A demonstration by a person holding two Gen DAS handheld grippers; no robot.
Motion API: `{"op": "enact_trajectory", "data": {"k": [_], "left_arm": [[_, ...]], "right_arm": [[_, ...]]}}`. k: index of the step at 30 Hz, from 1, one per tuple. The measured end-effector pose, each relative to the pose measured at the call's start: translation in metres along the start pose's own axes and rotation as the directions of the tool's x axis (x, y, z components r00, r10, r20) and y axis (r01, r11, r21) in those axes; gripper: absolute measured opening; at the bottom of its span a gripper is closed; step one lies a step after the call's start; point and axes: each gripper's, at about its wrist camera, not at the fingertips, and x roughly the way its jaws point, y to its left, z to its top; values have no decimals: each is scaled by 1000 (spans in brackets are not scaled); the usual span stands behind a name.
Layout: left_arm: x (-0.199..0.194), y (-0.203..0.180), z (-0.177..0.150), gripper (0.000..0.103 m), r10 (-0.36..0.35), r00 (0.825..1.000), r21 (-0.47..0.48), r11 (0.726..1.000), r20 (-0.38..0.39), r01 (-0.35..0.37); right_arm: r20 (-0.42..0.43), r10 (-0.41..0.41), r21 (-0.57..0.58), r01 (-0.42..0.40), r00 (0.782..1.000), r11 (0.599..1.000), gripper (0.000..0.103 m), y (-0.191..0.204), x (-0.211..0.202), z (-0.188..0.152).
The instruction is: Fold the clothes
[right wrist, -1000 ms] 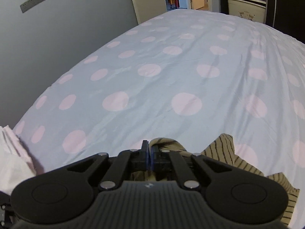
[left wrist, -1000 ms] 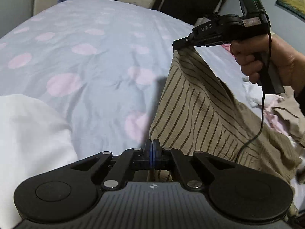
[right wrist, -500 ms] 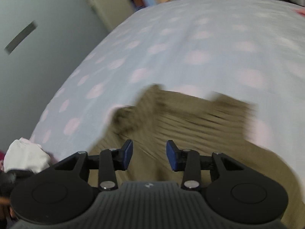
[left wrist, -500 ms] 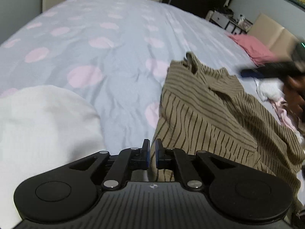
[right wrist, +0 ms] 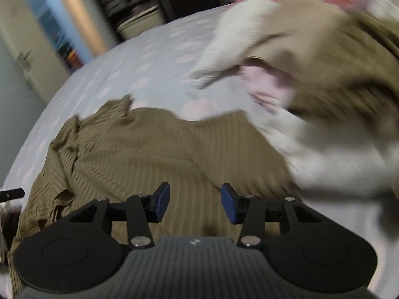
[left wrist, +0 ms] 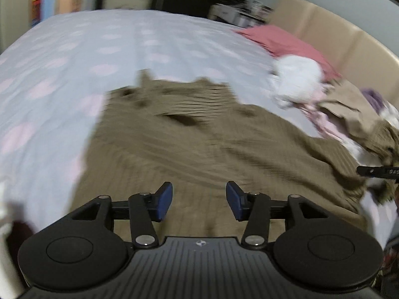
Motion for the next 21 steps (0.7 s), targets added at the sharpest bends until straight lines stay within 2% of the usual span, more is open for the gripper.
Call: {"op": "enact_trajectory", "data": {"k": [4,7,10,16,21], "left_arm": [[25,-66,21,56,-58,998,109,992,-6,59],[51,-115,37,56,-130,991,147,980,-25,132],[75,-156,49,56,-177,983,148,972,-49,182],[120,-228,67,56,-247,962,117,958,-116,260],[149,-290,69,57,-260,950,195,936,-175,292]], "right_arm": [[74,-49,119,40,996,992,51,-29,-11,-24],[125,-86,210,58,988,976,52,-51,-19,-42],[174,-95,293,41,980,955,53,-72,-22,-49],[183,-37,384,-36,982,923,55,-102,-7,-50],[176,11,430,-87,984,899,55,-115,5,-58]]}}
